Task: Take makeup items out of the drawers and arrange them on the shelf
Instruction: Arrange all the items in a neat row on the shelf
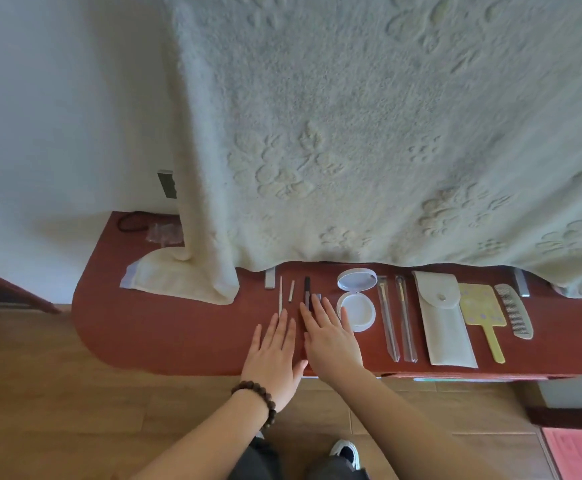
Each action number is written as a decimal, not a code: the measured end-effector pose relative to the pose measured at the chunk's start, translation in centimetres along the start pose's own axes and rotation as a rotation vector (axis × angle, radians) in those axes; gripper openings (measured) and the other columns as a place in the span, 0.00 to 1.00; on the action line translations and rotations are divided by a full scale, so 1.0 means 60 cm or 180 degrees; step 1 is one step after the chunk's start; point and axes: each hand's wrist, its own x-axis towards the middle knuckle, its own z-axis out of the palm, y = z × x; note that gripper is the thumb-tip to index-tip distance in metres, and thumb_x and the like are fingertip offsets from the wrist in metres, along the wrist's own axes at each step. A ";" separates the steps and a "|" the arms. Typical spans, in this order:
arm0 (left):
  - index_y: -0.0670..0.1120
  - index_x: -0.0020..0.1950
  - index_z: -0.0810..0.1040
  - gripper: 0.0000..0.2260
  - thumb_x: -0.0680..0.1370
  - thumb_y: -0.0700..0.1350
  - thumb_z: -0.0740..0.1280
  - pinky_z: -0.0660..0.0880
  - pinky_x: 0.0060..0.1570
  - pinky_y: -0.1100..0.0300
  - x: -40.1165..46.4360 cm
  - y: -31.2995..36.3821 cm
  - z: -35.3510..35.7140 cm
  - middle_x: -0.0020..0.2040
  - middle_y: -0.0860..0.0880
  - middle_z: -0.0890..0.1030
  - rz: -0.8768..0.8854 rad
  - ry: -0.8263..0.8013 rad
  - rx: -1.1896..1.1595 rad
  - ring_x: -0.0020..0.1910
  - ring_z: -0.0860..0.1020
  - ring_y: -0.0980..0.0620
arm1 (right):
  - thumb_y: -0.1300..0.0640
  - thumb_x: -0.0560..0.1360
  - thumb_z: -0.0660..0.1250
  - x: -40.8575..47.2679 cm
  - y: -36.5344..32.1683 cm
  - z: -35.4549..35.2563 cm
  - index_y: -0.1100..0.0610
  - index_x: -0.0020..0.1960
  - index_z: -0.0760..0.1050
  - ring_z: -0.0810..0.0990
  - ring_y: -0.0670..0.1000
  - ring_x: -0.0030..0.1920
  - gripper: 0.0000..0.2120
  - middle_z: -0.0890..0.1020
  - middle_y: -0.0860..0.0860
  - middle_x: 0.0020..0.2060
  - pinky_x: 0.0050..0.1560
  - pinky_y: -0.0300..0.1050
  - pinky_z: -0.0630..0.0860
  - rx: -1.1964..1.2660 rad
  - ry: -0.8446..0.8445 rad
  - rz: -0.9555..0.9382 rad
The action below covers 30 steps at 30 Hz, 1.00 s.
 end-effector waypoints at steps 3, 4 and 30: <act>0.45 0.78 0.40 0.32 0.81 0.60 0.47 0.41 0.75 0.48 0.003 -0.004 0.001 0.78 0.47 0.39 0.0026 0.0041 -0.0028 0.77 0.39 0.50 | 0.53 0.82 0.46 -0.001 0.009 0.000 0.53 0.78 0.42 0.40 0.53 0.77 0.26 0.43 0.52 0.78 0.75 0.53 0.39 -0.0013 -0.0080 -0.0041; 0.45 0.78 0.40 0.32 0.81 0.60 0.47 0.41 0.75 0.48 0.005 -0.007 0.000 0.78 0.47 0.39 0.0033 0.0043 -0.0036 0.77 0.39 0.50 | 0.53 0.82 0.46 -0.002 0.011 0.000 0.54 0.78 0.42 0.40 0.52 0.77 0.26 0.43 0.52 0.78 0.75 0.53 0.39 -0.0021 -0.0093 -0.0069; 0.46 0.77 0.37 0.28 0.82 0.54 0.47 0.41 0.75 0.44 0.035 0.032 -0.022 0.78 0.48 0.36 -0.0300 0.0097 -0.0186 0.76 0.36 0.48 | 0.53 0.82 0.51 -0.010 0.014 -0.002 0.52 0.77 0.40 0.37 0.52 0.77 0.29 0.42 0.50 0.78 0.71 0.51 0.33 0.0086 -0.0139 -0.0063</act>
